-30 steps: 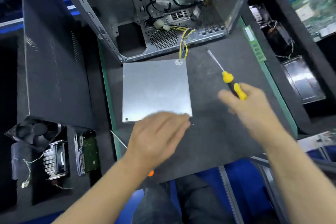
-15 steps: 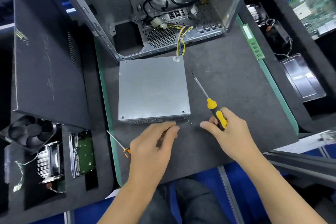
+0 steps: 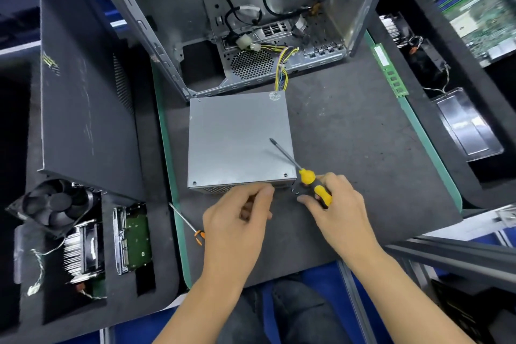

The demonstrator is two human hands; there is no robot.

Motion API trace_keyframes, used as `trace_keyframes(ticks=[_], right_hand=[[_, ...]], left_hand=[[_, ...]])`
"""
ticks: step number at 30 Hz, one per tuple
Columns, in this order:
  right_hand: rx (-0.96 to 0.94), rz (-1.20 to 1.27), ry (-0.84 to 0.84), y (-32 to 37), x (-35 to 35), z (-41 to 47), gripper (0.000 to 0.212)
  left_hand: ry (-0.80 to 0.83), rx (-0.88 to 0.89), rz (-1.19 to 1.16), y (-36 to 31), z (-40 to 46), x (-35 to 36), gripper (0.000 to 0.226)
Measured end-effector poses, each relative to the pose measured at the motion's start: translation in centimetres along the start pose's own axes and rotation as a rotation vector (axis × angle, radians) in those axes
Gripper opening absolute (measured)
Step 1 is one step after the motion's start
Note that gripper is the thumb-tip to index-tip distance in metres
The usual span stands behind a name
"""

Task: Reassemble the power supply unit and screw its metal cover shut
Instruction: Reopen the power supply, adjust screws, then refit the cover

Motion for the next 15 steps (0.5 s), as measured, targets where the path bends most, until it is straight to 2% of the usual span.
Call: trace_keyframes(ticks=[5, 14, 15], right_hand=[[-0.087, -0.084, -0.127, -0.4, 0.9, 0.5, 0.035], [-0.109, -0.057, -0.109, 0.1, 1.1, 0.7, 0.040], [-0.103, -0.065, -0.104, 0.2, 1.0, 0.7, 0.038]], left_hand=[[0.090, -0.079, 0.064, 2.8, -1.3, -0.4, 0.010], [0.181, -0.105, 0.091, 3.7, -0.9, 0.3, 0.009], [0.191, -0.095, 0.097, 3.7, -0.8, 0.3, 0.014]])
Point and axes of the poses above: each hand's wrist, its own z-axis towards the middle knuckle, its own x-axis out of the palm, y = z × x, the point moved 1 cm from there along z, towards the middle knuckle, and after that the axes turned 13 degrees about y, right-handed, at the moved point
